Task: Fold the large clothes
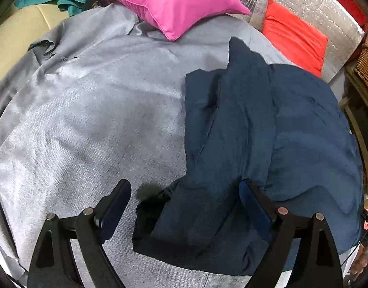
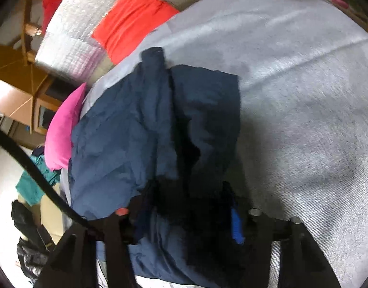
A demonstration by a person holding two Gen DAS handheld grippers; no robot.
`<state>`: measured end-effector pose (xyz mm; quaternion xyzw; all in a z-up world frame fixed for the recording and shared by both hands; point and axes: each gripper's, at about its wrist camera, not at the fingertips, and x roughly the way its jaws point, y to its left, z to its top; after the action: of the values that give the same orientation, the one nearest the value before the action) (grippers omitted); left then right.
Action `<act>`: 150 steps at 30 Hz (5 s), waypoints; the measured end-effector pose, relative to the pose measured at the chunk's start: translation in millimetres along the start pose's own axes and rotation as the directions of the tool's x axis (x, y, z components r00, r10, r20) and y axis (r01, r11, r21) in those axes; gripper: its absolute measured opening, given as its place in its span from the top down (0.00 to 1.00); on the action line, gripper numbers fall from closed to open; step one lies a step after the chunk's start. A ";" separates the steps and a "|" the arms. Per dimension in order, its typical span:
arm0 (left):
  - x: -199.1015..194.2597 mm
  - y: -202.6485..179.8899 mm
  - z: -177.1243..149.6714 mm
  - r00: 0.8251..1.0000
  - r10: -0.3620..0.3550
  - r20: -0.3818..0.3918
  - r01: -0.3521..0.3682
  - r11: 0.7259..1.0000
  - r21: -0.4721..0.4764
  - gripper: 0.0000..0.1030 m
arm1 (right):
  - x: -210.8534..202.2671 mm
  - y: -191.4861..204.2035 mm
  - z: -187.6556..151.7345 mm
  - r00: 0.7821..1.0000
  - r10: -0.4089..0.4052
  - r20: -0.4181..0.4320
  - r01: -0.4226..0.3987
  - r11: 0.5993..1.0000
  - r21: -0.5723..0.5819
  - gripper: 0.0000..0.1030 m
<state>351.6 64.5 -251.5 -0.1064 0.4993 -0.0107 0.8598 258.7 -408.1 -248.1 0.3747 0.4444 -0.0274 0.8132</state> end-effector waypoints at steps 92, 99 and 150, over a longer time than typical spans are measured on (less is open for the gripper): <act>-70.0 -66.4 -88.2 0.997 -0.054 0.055 0.052 0.998 0.029 0.31 | -16.2 33.6 -86.3 0.982 -0.049 0.181 -0.002 0.962 0.272 0.61; -62.6 -65.6 -86.3 0.997 -0.051 0.056 0.049 0.998 0.034 0.31 | -9.6 26.6 -89.6 0.981 -0.062 0.182 0.013 0.966 0.259 0.59; -54.9 42.4 -64.4 0.929 -0.347 0.128 0.370 0.865 -0.339 0.81 | -31.9 2.3 -93.8 0.934 0.046 0.354 -0.152 0.949 0.277 0.67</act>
<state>264.9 101.6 -243.5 -0.3517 0.4370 -0.0758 0.8244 174.5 -356.2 -253.5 0.5054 0.2669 -0.1182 0.8121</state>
